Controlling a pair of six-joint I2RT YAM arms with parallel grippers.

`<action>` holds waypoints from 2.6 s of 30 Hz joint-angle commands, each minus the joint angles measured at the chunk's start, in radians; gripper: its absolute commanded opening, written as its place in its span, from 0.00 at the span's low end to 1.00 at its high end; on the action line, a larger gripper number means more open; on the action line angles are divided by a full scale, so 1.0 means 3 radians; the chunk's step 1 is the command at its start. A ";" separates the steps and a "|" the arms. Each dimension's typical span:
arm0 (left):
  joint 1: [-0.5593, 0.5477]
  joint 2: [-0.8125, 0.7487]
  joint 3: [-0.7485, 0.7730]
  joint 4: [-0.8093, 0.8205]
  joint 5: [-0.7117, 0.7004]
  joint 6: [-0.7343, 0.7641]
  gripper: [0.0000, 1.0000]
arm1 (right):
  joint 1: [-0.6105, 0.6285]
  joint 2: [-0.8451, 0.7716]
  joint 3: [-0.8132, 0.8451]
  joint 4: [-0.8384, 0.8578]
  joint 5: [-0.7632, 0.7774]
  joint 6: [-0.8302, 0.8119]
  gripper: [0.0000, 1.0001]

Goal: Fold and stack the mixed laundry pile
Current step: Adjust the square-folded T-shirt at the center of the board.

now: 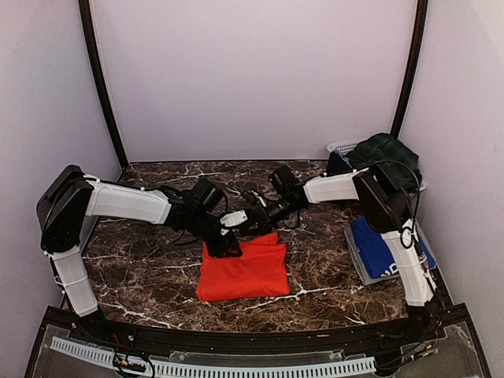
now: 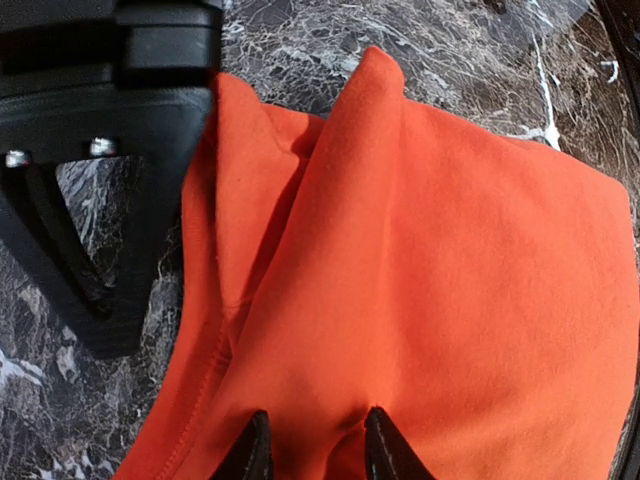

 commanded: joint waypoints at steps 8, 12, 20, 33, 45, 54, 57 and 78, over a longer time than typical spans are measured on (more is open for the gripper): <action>0.0005 -0.0396 -0.0024 -0.0002 -0.0218 0.0105 0.00 | 0.0043 0.0218 -0.0024 -0.0090 0.0102 -0.0169 0.06; 0.0004 -0.0618 -0.0084 0.0085 -0.0318 0.0077 0.00 | 0.0038 0.0205 -0.0137 -0.0045 0.0084 -0.0187 0.03; 0.0042 -0.0590 -0.0085 0.0121 -0.0488 0.0120 0.00 | 0.0040 0.0174 -0.0230 0.0003 0.0012 -0.0203 0.00; 0.0095 -0.0137 -0.0085 0.0392 -0.1121 0.0015 0.03 | -0.0168 -0.0343 -0.0299 -0.0108 0.0218 -0.0177 0.23; 0.0455 -0.0819 -0.0280 0.0335 -0.0712 -0.0883 0.34 | -0.0572 -0.1432 -0.1101 -0.0228 0.0566 -0.0321 0.40; 0.0784 -0.0801 -0.0550 0.0321 -0.0379 -0.2068 0.33 | -0.0439 -0.1597 -0.1598 -0.0181 0.0575 -0.0347 0.43; 0.0804 -0.0748 -0.0578 0.0319 -0.0354 -0.2254 0.32 | -0.0416 -0.1543 -0.1678 -0.0111 0.0602 -0.0319 0.43; 0.0807 -0.0251 -0.0464 0.0433 -0.0066 -0.2471 0.26 | -0.0275 -0.1309 -0.1440 -0.0134 0.0636 -0.0341 0.40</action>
